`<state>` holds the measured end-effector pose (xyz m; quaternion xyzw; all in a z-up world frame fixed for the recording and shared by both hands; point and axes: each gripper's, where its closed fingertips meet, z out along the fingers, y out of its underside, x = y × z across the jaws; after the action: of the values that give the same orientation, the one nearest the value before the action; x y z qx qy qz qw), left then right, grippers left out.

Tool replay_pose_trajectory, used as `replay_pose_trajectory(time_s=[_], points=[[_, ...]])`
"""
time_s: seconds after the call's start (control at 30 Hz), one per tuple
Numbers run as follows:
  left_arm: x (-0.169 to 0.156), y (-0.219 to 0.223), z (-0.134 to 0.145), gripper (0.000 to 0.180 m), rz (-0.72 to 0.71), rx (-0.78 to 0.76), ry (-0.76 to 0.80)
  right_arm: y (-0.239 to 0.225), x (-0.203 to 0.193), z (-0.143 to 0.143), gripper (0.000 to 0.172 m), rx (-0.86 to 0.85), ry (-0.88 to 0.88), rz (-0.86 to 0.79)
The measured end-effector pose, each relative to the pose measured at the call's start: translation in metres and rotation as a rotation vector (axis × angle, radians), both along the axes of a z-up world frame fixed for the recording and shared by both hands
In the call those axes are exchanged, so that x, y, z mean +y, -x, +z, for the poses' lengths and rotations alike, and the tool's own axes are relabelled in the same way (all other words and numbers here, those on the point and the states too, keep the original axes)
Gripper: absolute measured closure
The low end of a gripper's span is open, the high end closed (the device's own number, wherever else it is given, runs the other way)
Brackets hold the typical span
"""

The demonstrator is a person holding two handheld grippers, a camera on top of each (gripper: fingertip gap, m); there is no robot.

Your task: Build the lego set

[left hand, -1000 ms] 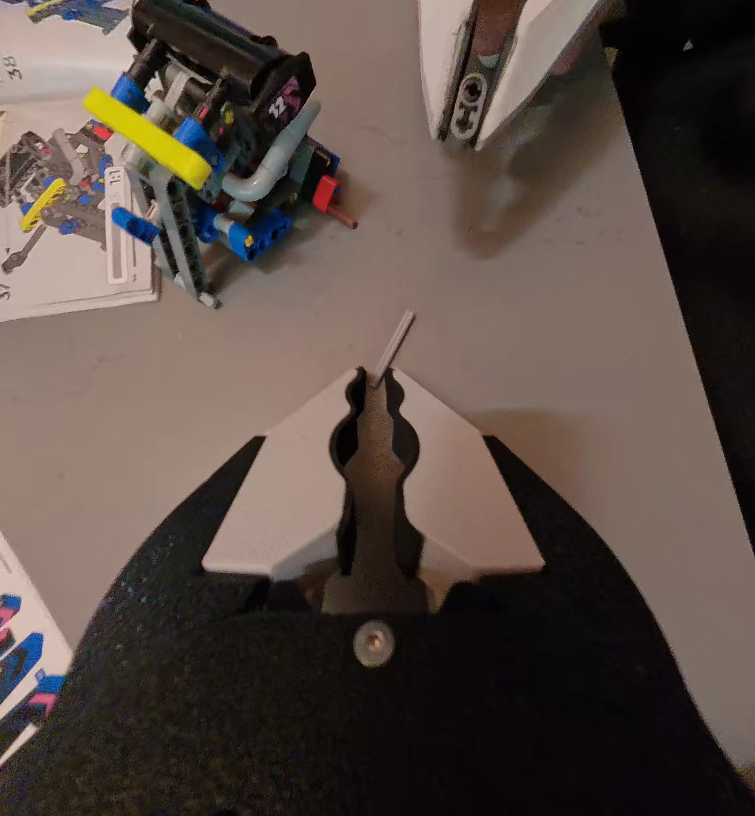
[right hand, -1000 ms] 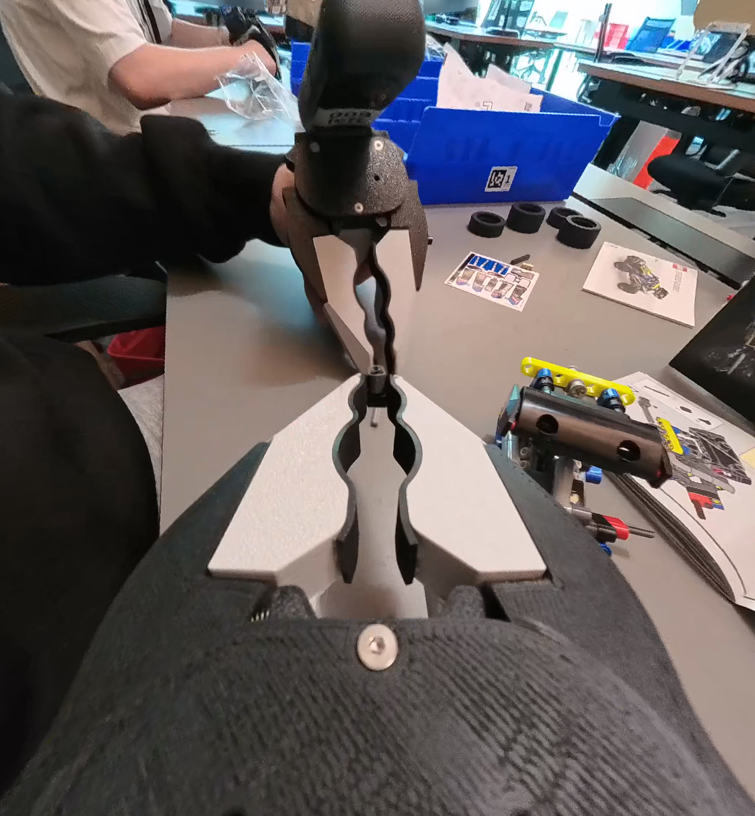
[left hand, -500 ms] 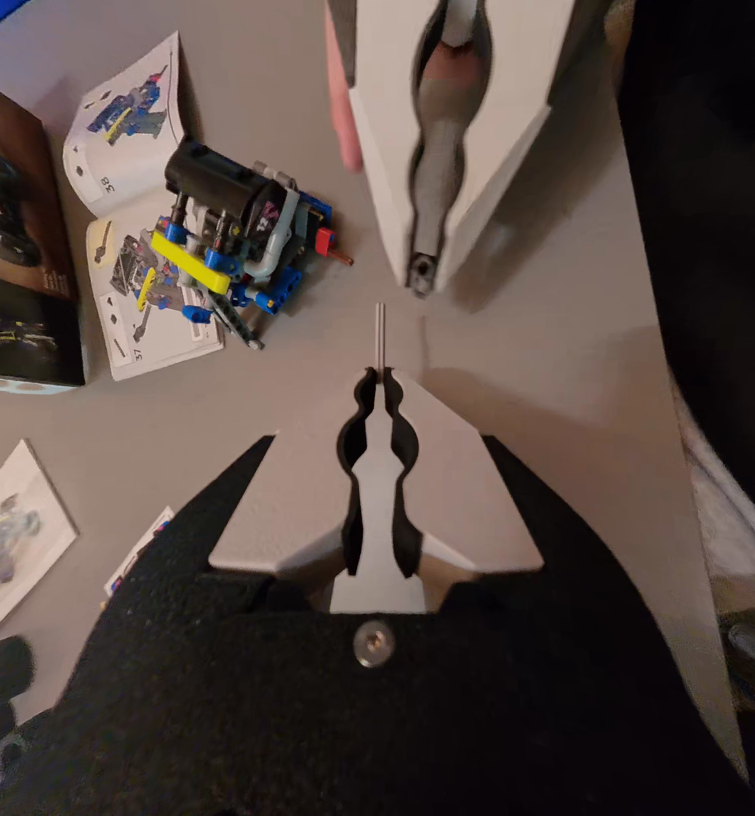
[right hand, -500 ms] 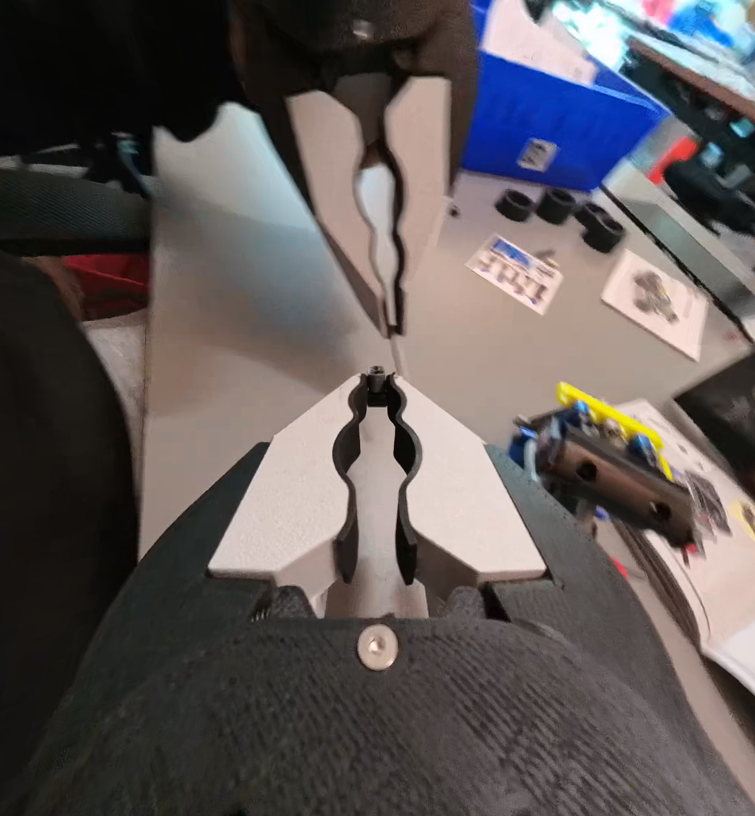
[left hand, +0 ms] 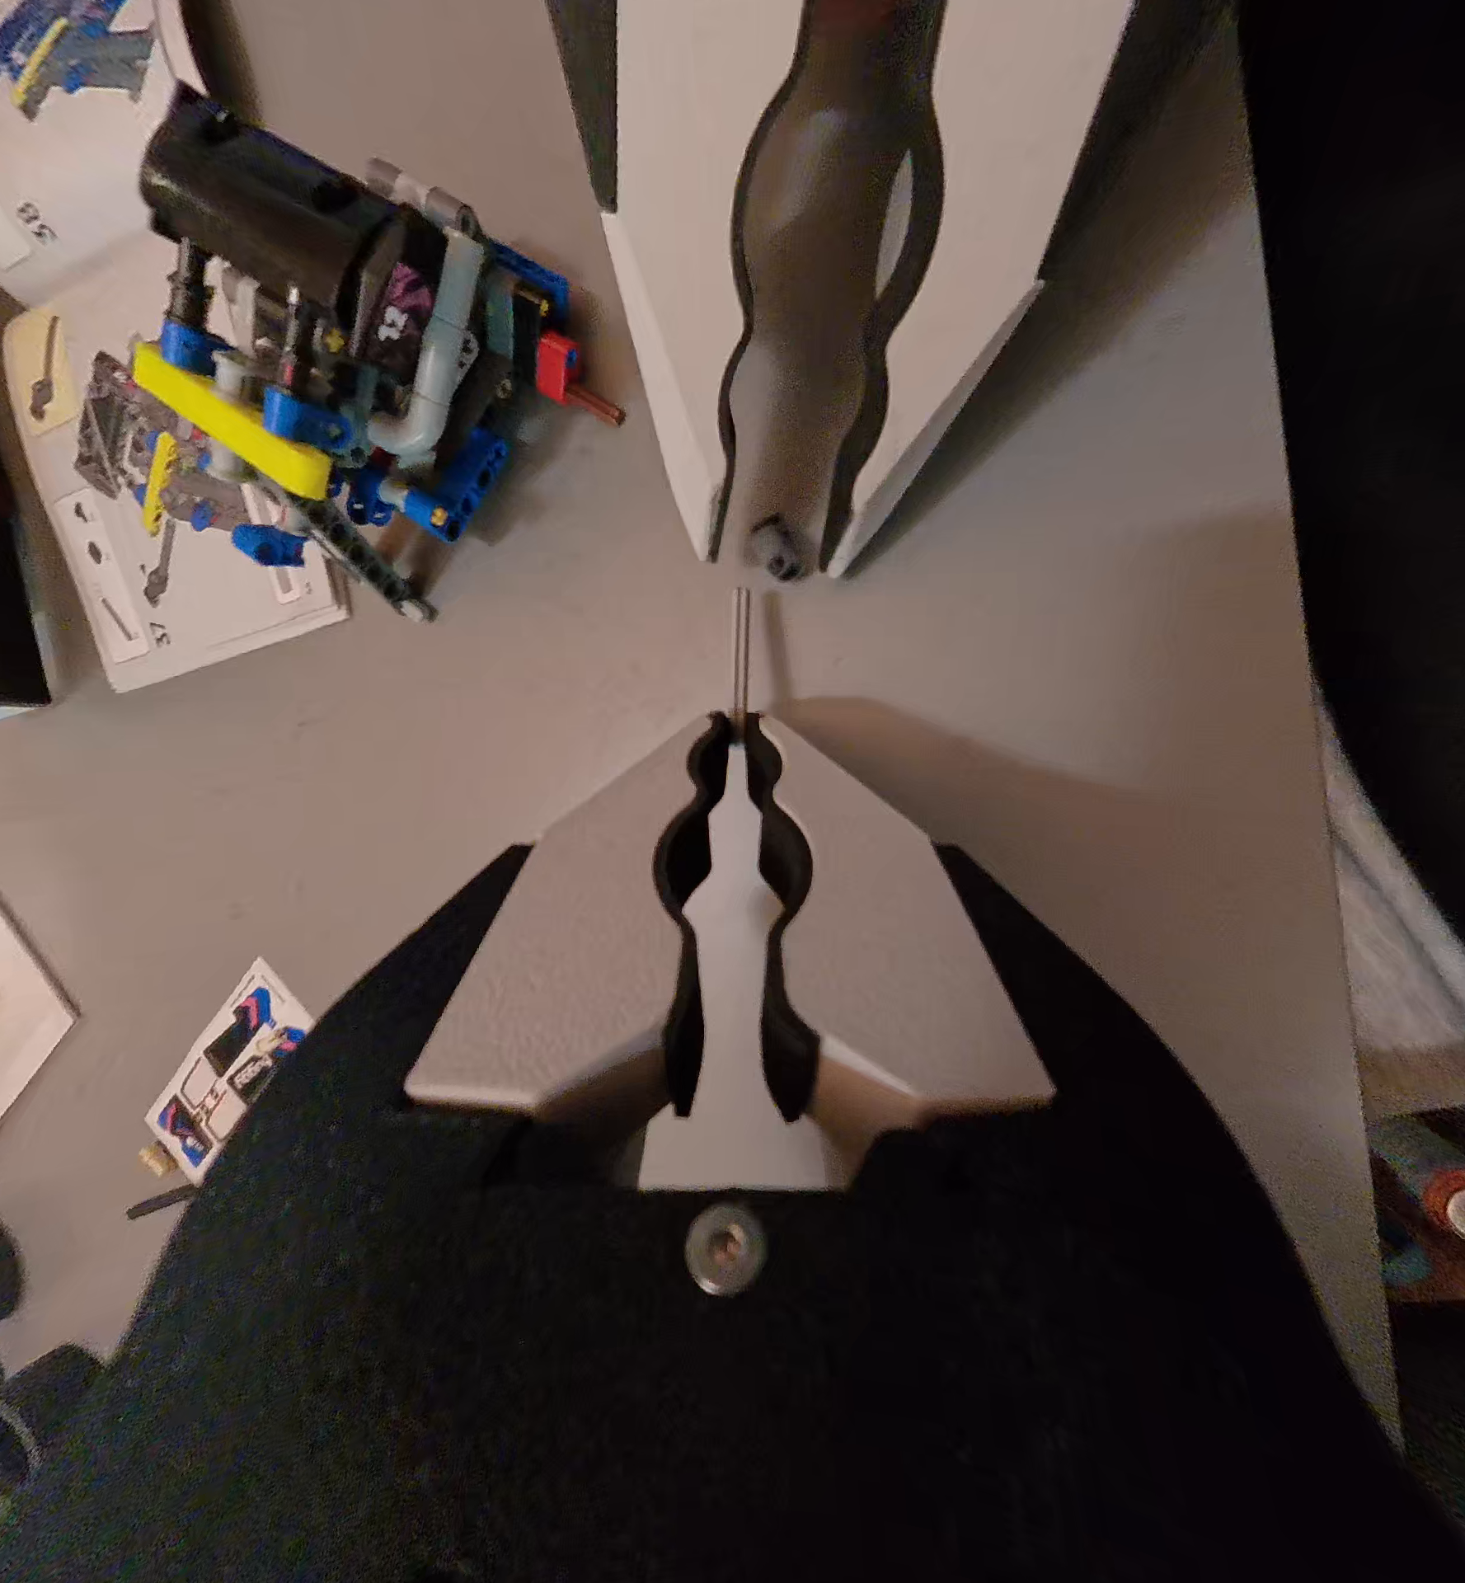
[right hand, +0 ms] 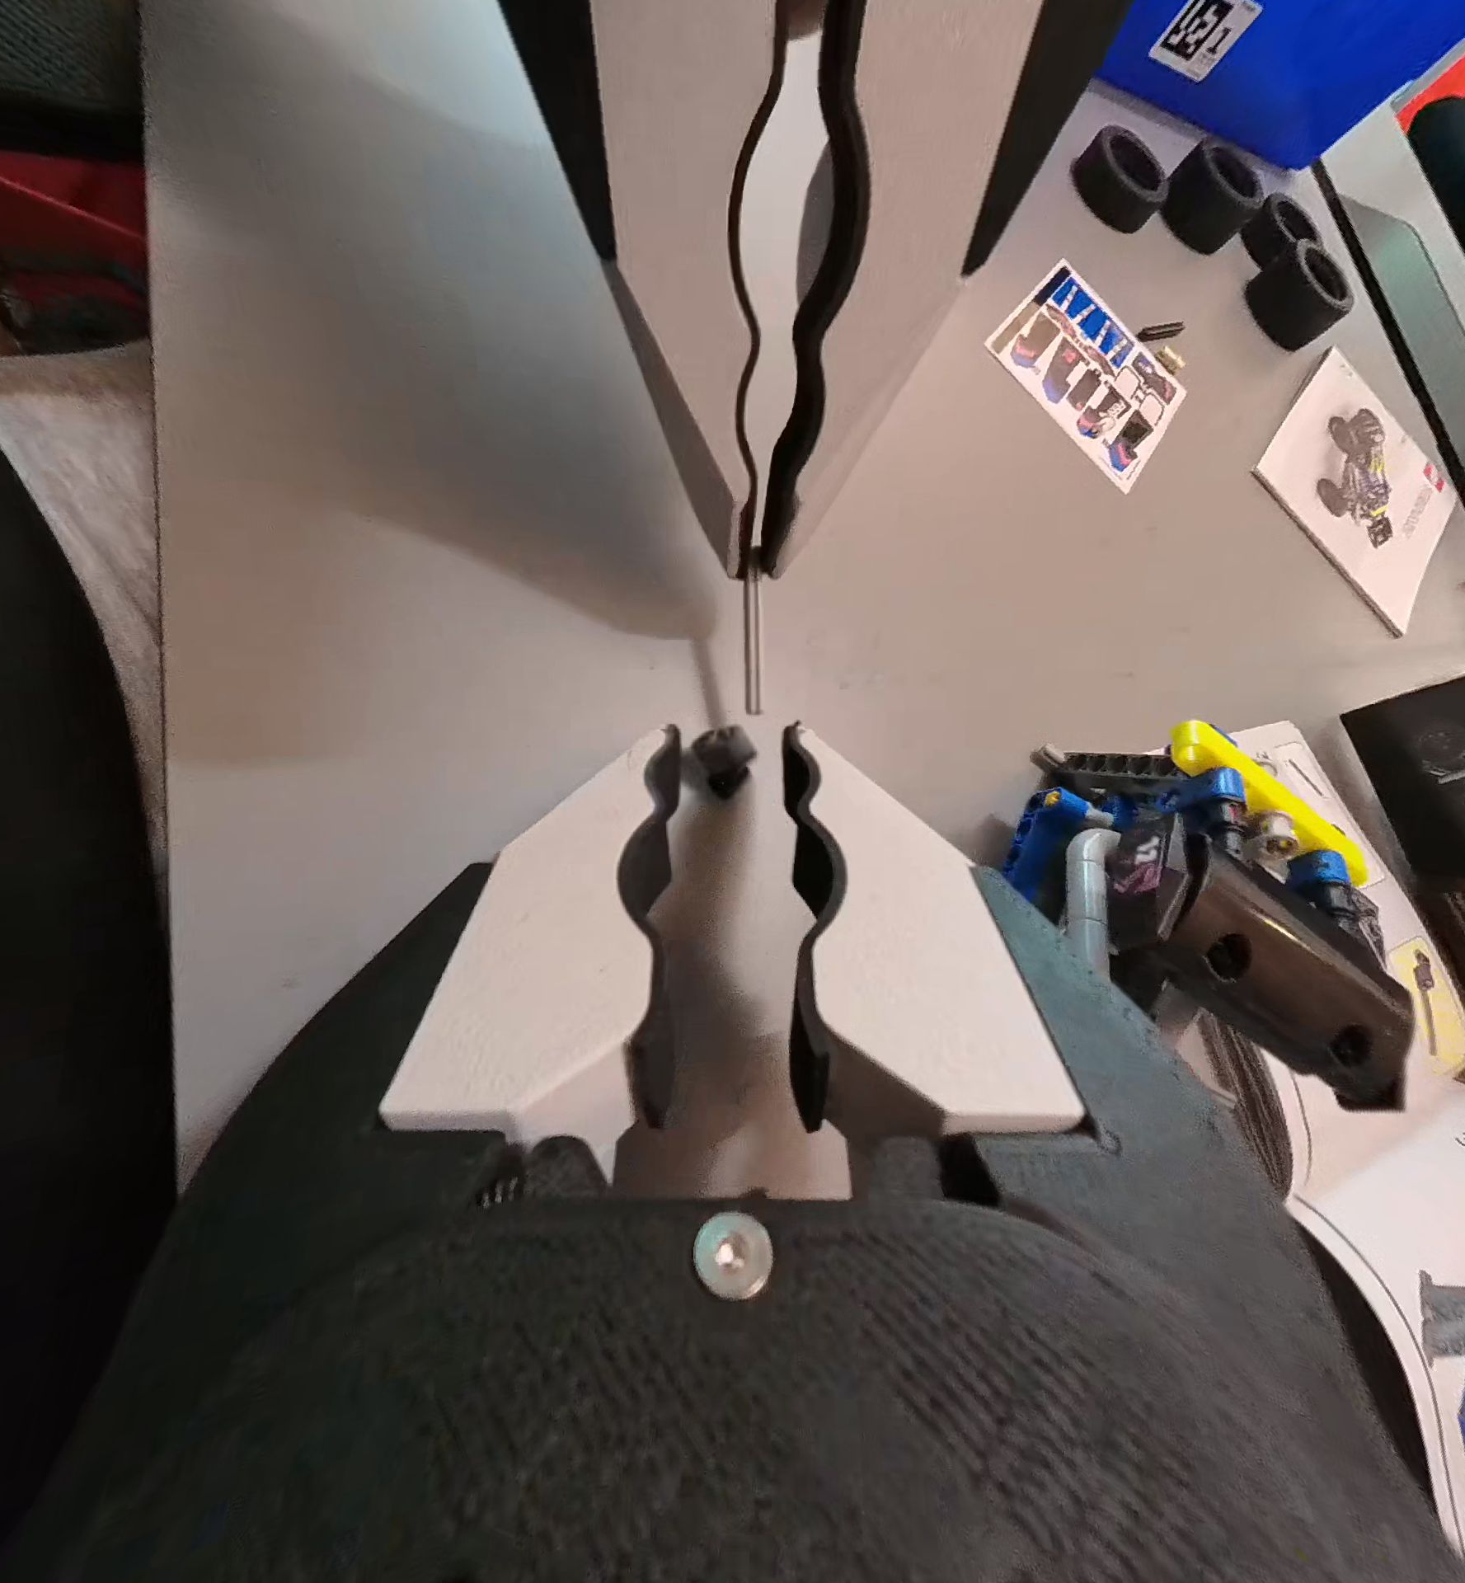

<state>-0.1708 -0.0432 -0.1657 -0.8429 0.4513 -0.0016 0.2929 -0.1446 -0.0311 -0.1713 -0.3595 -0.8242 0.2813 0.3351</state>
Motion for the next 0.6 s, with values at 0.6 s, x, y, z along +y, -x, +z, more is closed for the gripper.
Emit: replay_pose_trajectory(time_s=[0.6], points=[[0.004, -0.017, 0.072, 0.172, 0.086, -0.57, -0.302, 0.011, -0.004, 0.065, 0.17, 0.346, 0.175, -0.02]])
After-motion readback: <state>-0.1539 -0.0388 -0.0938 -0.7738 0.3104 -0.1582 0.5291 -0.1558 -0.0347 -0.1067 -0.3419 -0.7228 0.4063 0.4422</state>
